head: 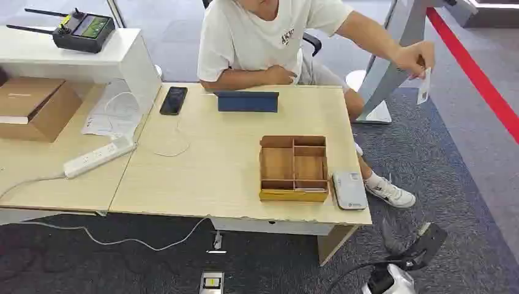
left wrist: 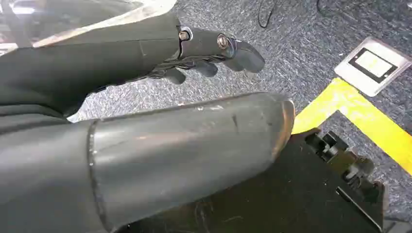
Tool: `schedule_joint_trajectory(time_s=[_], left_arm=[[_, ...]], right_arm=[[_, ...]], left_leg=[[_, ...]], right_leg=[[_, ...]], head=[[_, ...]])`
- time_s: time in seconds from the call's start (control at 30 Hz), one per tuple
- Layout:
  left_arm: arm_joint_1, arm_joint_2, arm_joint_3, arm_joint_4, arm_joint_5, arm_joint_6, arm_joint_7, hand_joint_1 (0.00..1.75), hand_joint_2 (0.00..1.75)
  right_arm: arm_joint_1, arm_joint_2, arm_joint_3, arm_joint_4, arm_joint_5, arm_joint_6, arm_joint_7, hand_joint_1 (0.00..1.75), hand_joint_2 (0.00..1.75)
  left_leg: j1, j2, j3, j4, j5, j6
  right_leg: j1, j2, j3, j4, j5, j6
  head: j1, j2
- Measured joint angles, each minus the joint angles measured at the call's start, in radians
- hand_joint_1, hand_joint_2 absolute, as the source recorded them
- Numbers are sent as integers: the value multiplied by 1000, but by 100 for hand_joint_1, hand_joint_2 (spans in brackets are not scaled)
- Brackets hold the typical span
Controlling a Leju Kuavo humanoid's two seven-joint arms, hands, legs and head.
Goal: Pass the card to the sensor for recognition and then transmit it.
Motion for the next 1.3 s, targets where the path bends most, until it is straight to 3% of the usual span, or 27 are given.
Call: schedule_joint_trajectory(time_s=[0.17,0.3,0.4,0.57,0.7,0.8,0.93,1.0,1.13,1.3], left_arm=[[2,0,0,0,1,8,-2,0,0],[5,0,0,0,1,15,-4,0,0],[5,0,0,0,0,17,-6,0,0],[4,0,0,0,-13,18,-6,0,0],[4,-2,0,0,-22,26,-6,0,0],[4,-2,-2,0,-43,28,-5,0,0],[-4,-2,-18,0,-79,11,0,0,0],[-11,-2,-24,0,-95,-6,2,0,0],[-27,-2,-37,0,-125,-39,12,0,0],[-42,2,-49,-1,-151,-65,19,0,0]], right_arm=[[11,93,-161,-261,426,0,102,0,175],[7,184,-265,-467,661,-2,76,0,175],[8,254,-312,-623,746,-3,2,0,175],[19,341,-336,-821,776,-3,-12,0,175],[42,382,-332,-926,783,-1,-56,0,175],[57,390,-294,-983,938,2,-55,0,175],[54,359,-190,-1007,1368,2,104,0,175],[38,328,-133,-1005,1506,2,243,0,175],[-14,242,-6,-976,1653,3,481,0,175],[-117,144,152,-906,1837,79,679,0,175]], left_leg=[[0,-1,-1,0,0,0],[0,-2,-1,0,0,0],[0,-1,-1,0,0,0],[0,-1,0,0,0,0],[0,-1,0,0,0,0],[0,-1,0,0,0,0],[0,0,-1,0,0,0],[0,-1,-1,0,1,0],[0,-1,-2,0,1,0],[0,-1,-2,0,1,0]], right_leg=[[0,0,-1,1,0,0],[0,-2,-1,1,0,0],[0,-2,-1,1,0,0],[0,-1,-1,0,0,0],[0,-1,-1,0,0,0],[0,-1,-1,0,0,0],[0,-1,-1,0,0,0],[0,-1,-1,1,0,0],[0,-1,0,1,1,0],[0,-1,-1,1,1,0]], head=[[0,0],[0,0],[0,0],[0,0],[0,0],[0,0],[0,0],[0,0],[0,0],[0,0]])
